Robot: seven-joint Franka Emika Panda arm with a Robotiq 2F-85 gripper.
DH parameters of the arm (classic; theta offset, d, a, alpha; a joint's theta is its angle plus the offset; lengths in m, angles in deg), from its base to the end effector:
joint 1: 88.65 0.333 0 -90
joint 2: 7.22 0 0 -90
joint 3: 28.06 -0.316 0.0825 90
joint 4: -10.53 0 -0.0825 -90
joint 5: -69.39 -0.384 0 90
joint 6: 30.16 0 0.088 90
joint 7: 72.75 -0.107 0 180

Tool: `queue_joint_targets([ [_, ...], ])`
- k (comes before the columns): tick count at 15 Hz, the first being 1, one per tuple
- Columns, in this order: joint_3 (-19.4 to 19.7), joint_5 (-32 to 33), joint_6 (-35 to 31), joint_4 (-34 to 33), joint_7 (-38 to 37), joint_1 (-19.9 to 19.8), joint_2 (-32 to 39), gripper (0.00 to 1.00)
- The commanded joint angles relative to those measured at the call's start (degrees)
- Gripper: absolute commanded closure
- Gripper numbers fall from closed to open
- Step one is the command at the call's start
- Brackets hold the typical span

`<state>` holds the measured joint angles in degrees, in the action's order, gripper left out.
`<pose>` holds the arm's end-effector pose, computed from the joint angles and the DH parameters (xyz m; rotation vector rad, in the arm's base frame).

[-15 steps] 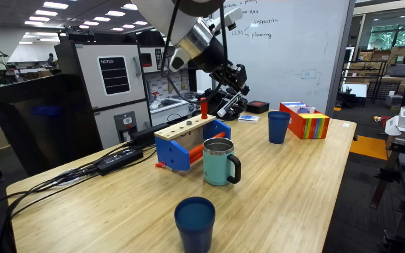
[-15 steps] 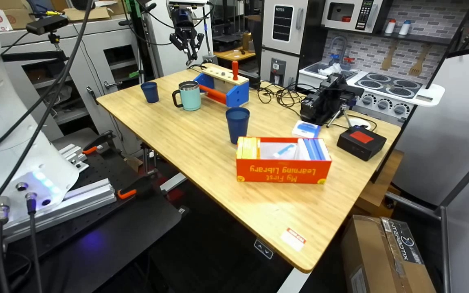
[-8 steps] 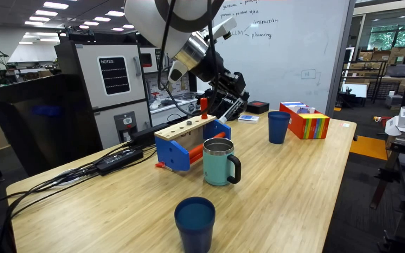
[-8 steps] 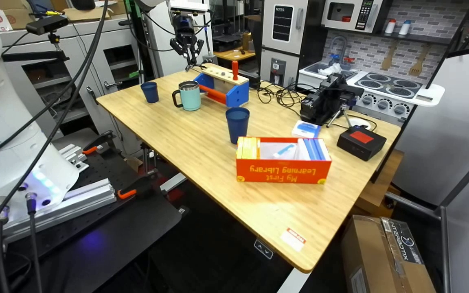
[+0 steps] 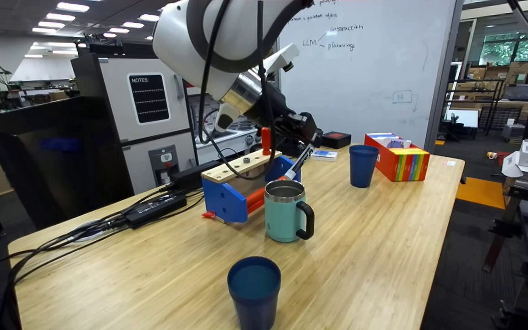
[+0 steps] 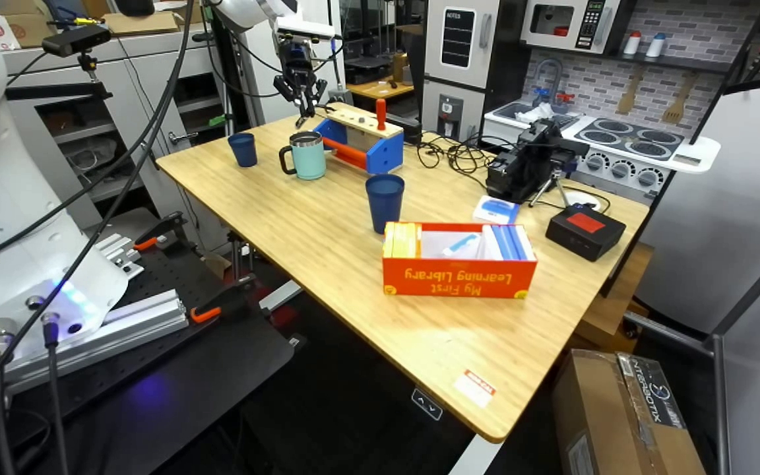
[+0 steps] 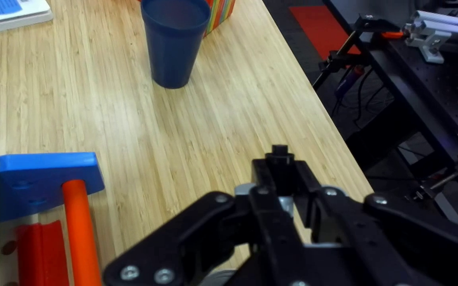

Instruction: Pick the marker on the table and put it inside the light blue cup

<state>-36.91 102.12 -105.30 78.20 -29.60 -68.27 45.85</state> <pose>0.6270 0.2432 0.2074 2.0183 1.5938 -1.1274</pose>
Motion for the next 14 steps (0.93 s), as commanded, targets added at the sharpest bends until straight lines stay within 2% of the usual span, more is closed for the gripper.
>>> queue_joint_targets([
  [1,0.3,0.1,3.6,-5.6,1.6,1.1,3.4,0.95],
  [6,0.8,0.1,6.8,-9.9,1.8,2.1,6.5,0.95],
  [7,0.8,0.0,7.3,-10.7,2.0,2.2,7.1,0.56],
  [9,1.0,0.0,8.3,-12.1,2.0,2.3,8.1,0.49],
  [14,1.3,-0.1,10.5,-15.3,2.1,2.8,10.0,0.16],
])
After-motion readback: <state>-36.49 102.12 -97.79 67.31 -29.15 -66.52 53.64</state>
